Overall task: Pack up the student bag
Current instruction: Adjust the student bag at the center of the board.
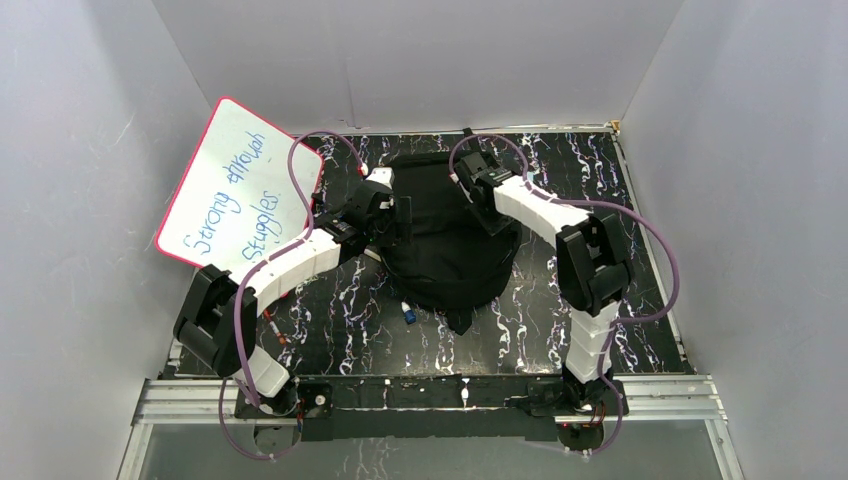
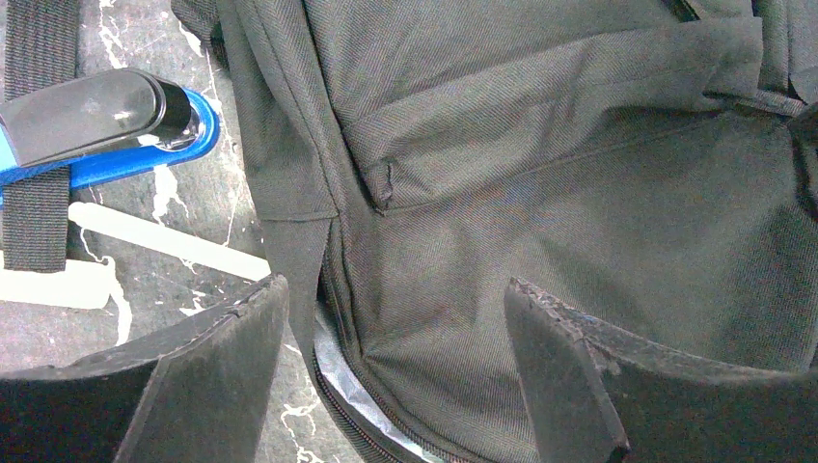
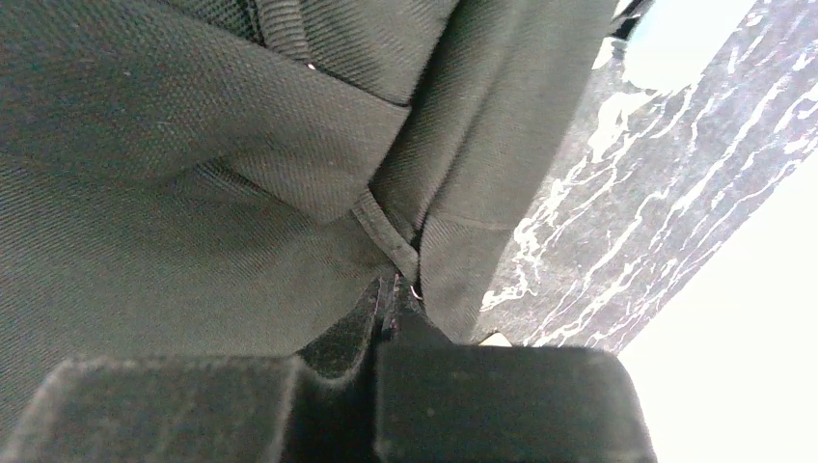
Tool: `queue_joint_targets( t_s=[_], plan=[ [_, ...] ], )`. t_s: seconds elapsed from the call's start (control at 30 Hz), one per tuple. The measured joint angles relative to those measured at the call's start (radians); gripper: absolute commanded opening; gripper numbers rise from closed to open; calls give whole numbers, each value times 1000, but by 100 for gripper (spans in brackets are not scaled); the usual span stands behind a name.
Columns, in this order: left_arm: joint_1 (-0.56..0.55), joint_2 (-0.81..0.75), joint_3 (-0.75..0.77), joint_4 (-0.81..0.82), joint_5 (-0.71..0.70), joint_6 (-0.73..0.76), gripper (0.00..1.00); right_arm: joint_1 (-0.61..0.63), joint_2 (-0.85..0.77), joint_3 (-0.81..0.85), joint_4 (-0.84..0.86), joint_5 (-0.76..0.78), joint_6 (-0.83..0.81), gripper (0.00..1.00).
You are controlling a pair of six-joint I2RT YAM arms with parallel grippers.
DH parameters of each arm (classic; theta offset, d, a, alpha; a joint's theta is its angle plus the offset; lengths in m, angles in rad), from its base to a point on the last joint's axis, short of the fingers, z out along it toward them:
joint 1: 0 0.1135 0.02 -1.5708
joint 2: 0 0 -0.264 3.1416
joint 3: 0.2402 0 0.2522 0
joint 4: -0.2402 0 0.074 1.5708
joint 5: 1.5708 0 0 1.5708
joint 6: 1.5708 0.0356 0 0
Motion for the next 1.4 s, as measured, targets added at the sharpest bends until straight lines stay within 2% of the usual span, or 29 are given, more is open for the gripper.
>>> queue_joint_targets(
  t_s=[0.27,0.37,0.47,0.57,0.73,0.93,1.1,1.27,1.4],
  plan=[
    [2,0,-2,0,-2,0,79,0,-123,-6,44,7,30,0],
    [7,0,-2,-1,-5,0,81,0,-149,-6,45,24,87,22],
    [25,0,3,-12,-8,0,86,-1,-169,-18,54,32,173,53],
    [70,10,44,-37,-13,0,89,-8,-229,-86,72,27,275,64],
    [156,100,208,-54,-21,16,91,-50,-379,-216,97,-16,436,71],
    [207,365,530,-69,-31,111,92,-74,-562,-356,134,-108,595,77],
    [235,632,800,-94,118,278,90,-70,-629,-447,149,-231,691,78],
    [248,726,846,-124,321,502,90,-70,-645,-509,157,-309,740,79],
    [253,735,873,-130,398,635,86,-70,-676,-524,160,-337,759,78]
  ],
)
